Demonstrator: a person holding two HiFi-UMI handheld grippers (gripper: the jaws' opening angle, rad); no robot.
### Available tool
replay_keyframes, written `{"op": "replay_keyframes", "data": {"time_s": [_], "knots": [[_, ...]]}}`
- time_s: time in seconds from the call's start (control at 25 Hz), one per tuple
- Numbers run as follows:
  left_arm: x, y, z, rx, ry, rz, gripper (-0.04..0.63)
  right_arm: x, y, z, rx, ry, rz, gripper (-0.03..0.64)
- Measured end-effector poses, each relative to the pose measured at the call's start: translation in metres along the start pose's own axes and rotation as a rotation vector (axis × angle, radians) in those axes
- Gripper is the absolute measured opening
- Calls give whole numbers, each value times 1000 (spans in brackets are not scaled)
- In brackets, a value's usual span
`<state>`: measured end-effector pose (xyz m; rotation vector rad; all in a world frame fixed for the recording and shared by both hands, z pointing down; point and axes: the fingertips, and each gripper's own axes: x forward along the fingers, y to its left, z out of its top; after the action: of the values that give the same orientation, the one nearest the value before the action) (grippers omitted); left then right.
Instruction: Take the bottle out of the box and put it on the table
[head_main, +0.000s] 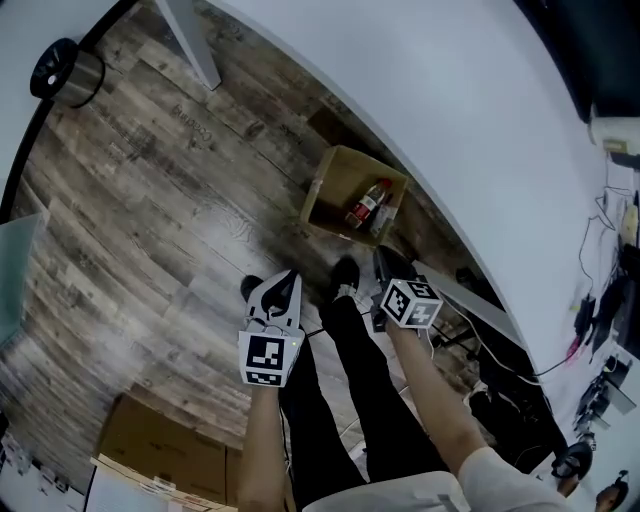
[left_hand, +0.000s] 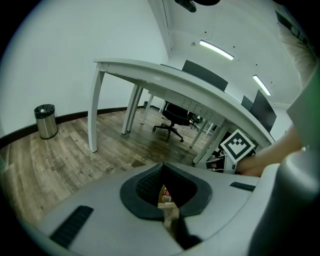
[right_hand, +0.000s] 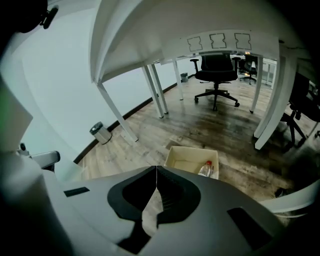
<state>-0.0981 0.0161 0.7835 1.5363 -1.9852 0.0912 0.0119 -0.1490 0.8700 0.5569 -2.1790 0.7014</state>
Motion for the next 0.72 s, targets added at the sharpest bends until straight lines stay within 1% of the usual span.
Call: {"op": "replay_keyframes", "data": {"time_s": [0.12, 0.32, 0.52, 0.72], "knots": [[19, -3, -22, -4, 9, -15, 15, 26, -19, -15, 20, 3, -24, 41], [45, -10, -47, 4, 18, -50, 15, 64, -50, -42, 13, 56, -66, 41], [71, -12, -63, 1, 13, -95, 14, 96, -76, -57, -48, 106, -122, 41], [97, -2, -71, -9, 1, -82, 14, 131, -104, -67, 5, 96, -148, 41]]}}
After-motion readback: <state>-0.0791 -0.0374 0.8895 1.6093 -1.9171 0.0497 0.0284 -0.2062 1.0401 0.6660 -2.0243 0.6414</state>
